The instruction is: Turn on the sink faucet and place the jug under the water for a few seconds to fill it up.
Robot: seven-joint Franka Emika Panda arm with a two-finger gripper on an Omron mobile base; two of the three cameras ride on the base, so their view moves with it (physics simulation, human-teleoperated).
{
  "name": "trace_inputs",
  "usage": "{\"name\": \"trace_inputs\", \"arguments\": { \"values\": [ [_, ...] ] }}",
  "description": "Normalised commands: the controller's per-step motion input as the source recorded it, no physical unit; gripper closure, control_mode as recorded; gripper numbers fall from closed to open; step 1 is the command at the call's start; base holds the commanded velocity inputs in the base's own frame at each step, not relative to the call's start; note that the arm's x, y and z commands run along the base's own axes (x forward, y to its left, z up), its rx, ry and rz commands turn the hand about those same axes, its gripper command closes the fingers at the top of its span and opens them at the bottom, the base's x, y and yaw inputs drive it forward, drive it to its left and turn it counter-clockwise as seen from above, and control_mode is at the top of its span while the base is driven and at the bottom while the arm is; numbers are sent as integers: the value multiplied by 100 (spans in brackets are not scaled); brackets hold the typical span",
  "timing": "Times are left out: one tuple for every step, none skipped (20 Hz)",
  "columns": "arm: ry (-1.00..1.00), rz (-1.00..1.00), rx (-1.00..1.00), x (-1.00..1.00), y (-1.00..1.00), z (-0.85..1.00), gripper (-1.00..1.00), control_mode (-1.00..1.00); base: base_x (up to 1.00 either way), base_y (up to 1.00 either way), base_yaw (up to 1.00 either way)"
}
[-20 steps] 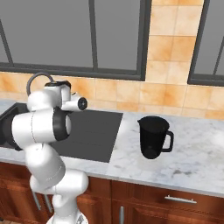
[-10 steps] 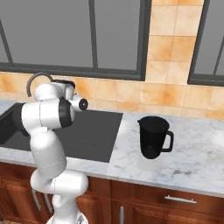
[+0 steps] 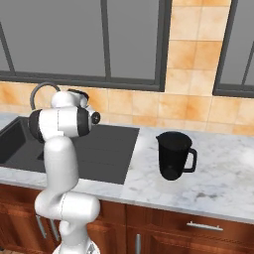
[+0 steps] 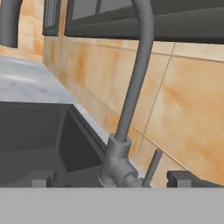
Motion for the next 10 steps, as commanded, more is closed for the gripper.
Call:
{"name": "trace_inputs", "arguments": {
  "values": [
    [0, 0, 2, 59, 26, -19, -100, -100, 0, 0, 0],
    [0, 0, 2, 59, 28, -19, -100, -100, 0, 0, 0],
    [0, 0, 1, 58, 27, -19, -100, -100, 0, 0, 0],
    [0, 0, 2, 49, 21, -19, -100, -100, 0, 0, 0],
    [0, 0, 2, 45, 16, -16, -100, -100, 0, 0, 0],
    [0, 0, 1, 45, 19, -16, -100, -100, 0, 0, 0],
    [0, 0, 0, 46, 21, -16, -100, -100, 0, 0, 0],
    [0, 0, 1, 44, 19, -13, -100, -100, 0, 0, 0],
    [0, 0, 1, 39, 15, -13, -100, -100, 0, 0, 0],
    [0, 0, 1, 38, 11, -12, -100, -100, 0, 0, 0]
  ]
}}
